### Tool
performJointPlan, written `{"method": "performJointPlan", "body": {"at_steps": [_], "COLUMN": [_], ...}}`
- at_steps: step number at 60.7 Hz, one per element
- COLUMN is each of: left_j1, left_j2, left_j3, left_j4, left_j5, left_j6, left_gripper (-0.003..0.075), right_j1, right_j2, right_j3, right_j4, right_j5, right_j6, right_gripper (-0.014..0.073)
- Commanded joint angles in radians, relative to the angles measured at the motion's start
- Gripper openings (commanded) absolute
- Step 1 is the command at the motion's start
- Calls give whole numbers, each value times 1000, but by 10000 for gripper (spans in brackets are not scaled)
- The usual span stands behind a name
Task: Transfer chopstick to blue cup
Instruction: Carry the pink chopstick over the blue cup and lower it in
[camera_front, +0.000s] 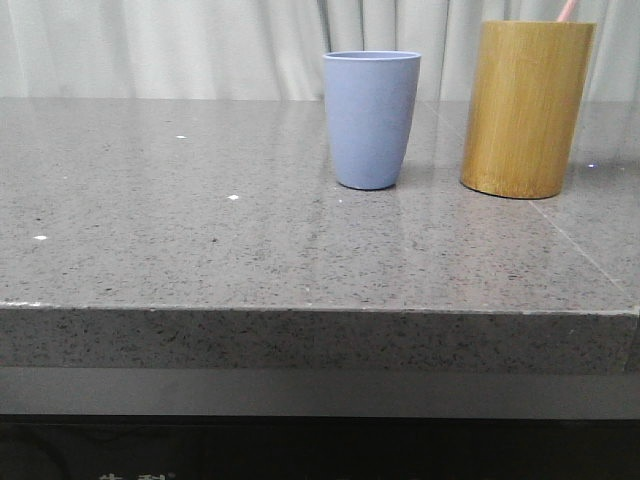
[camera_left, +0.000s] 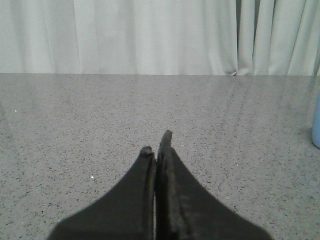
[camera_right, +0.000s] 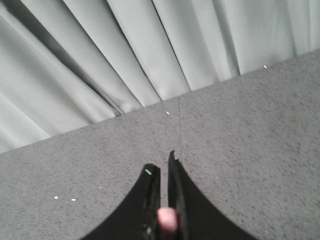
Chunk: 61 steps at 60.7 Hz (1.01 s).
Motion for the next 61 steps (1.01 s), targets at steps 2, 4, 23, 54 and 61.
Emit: {"method": "performJointPlan", "body": {"at_steps": [2, 4, 23, 54, 61], "left_j1": [0, 0, 0, 0, 0], "left_j2": [-5, -5, -5, -5, -5], "left_j3": [-24, -24, -24, -24, -24], "left_j4": [-12, -12, -12, -12, -12], "left_j5": [-84, -84, -84, -84, -84], "left_j6": [-7, -7, -7, -7, -7], "left_gripper": [-18, -18, -18, -18, -18], "right_j1": [29, 41, 93, 293, 319], "right_j2": [-42, -44, -94, -15, 57], "right_j3": [-72, -88, -329, -525, -525], "right_j4": [-37, -55, -331, -288, -275], "right_j5": [-60, -60, 88, 270, 256], "right_j6": [-11, -12, -12, -12, -12], "right_gripper": [-52, -52, -52, -52, -52]}}
